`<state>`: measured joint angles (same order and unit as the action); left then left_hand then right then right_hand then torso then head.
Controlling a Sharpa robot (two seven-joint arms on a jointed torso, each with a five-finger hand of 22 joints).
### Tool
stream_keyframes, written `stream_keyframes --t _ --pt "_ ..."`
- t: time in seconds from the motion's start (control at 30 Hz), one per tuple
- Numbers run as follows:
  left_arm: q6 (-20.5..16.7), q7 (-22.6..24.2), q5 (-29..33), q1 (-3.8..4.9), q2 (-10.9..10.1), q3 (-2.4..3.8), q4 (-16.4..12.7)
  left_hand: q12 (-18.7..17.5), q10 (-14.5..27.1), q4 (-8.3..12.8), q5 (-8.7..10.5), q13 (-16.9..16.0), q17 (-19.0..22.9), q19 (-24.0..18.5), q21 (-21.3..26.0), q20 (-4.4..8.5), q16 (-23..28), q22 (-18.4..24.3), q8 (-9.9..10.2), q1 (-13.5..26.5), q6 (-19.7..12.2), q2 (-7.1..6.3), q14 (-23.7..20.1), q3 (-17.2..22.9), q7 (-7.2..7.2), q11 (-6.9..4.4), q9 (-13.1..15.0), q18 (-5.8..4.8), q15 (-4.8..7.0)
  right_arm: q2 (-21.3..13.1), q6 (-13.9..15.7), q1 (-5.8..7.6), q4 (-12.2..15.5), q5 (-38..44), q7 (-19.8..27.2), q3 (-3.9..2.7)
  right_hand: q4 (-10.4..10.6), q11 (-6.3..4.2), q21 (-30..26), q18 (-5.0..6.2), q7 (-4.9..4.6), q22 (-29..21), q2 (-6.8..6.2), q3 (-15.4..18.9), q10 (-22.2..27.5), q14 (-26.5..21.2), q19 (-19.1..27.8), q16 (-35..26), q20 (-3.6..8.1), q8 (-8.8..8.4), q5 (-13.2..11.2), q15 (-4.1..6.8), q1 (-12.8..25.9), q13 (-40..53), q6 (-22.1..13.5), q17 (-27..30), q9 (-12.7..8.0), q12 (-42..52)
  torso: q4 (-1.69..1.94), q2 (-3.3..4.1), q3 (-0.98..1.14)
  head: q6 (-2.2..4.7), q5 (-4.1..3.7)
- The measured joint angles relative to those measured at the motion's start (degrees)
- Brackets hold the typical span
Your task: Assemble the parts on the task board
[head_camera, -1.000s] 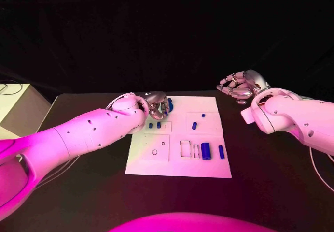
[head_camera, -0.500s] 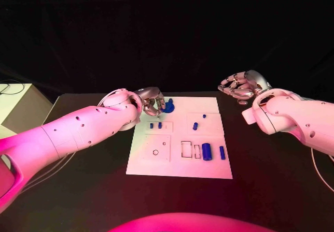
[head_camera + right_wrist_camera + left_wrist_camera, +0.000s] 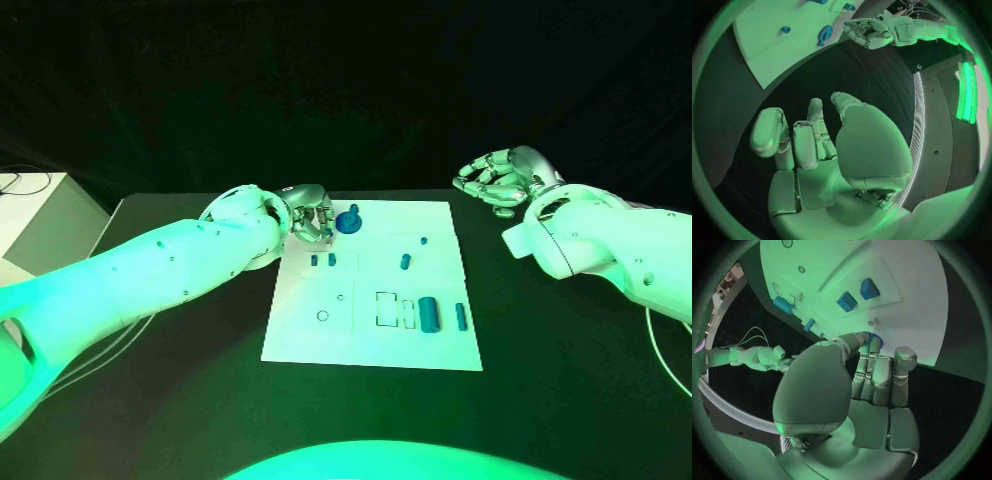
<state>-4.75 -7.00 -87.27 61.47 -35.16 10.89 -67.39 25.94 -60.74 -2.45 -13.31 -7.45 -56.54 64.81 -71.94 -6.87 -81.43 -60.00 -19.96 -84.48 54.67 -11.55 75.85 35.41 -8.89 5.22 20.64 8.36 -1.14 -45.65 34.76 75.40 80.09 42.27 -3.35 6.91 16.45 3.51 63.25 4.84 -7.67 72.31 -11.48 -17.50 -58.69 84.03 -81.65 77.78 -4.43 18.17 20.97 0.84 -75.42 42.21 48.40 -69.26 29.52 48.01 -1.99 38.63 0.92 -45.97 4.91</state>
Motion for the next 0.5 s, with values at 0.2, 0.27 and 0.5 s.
stream_keyframes --t 0.2,0.27,0.5 --pt "0.36 -0.03 -0.39 -0.01 0.02 -0.06 0.35 -0.05 -0.2 0.0 0.0 0.0 0.12 0.0 0.0 0.0 0.0 0.0 0.0 0.0 0.17 0.0 0.0 0.0 -0.16 -0.21 -0.02 0.0 0.0 0.0 0.0 0.0 -0.01 0.0 0.0 0.0 0.0 0.02 0.0 0.0 -0.21 -0.01 -0.23 0.0 -0.02 0.0 0.0 -0.23 0.0 0.0 0.0 0.0 0.23 -0.15 0.21 0.05 0.05 0.0 -0.01 0.01 0.01 -0.09 -0.03" --pt "0.48 -0.04 -0.47 0.0 0.02 -0.07 0.35 -0.05 -0.2 0.0 0.0 0.0 0.08 0.0 0.0 0.0 0.0 0.0 0.0 0.0 0.17 0.0 0.0 0.0 -0.17 -0.2 -0.01 0.0 0.0 0.0 0.0 0.0 -0.01 0.0 0.0 0.0 0.0 0.03 0.0 0.0 -0.21 -0.01 -0.23 0.0 -0.03 0.0 0.0 -0.23 0.0 0.0 0.0 0.0 0.23 -0.15 0.21 0.05 0.05 0.0 0.0 0.01 0.01 -0.12 -0.05" --pt "1.04 -0.16 -0.69 -0.01 0.03 -0.09 0.23 -0.05 -0.2 0.0 0.01 0.01 0.05 0.0 0.0 0.0 0.0 0.0 0.01 -0.01 0.21 -0.01 0.0 0.0 -0.21 -0.2 0.02 0.0 0.0 0.01 0.01 0.0 -0.02 0.0 0.01 0.0 0.0 0.03 0.0 0.0 -0.21 -0.01 -0.22 0.0 -0.03 0.0 0.0 -0.23 0.0 0.0 0.0 0.0 0.23 -0.15 0.21 0.05 0.05 0.0 0.01 0.0 0.01 -0.22 -0.06"
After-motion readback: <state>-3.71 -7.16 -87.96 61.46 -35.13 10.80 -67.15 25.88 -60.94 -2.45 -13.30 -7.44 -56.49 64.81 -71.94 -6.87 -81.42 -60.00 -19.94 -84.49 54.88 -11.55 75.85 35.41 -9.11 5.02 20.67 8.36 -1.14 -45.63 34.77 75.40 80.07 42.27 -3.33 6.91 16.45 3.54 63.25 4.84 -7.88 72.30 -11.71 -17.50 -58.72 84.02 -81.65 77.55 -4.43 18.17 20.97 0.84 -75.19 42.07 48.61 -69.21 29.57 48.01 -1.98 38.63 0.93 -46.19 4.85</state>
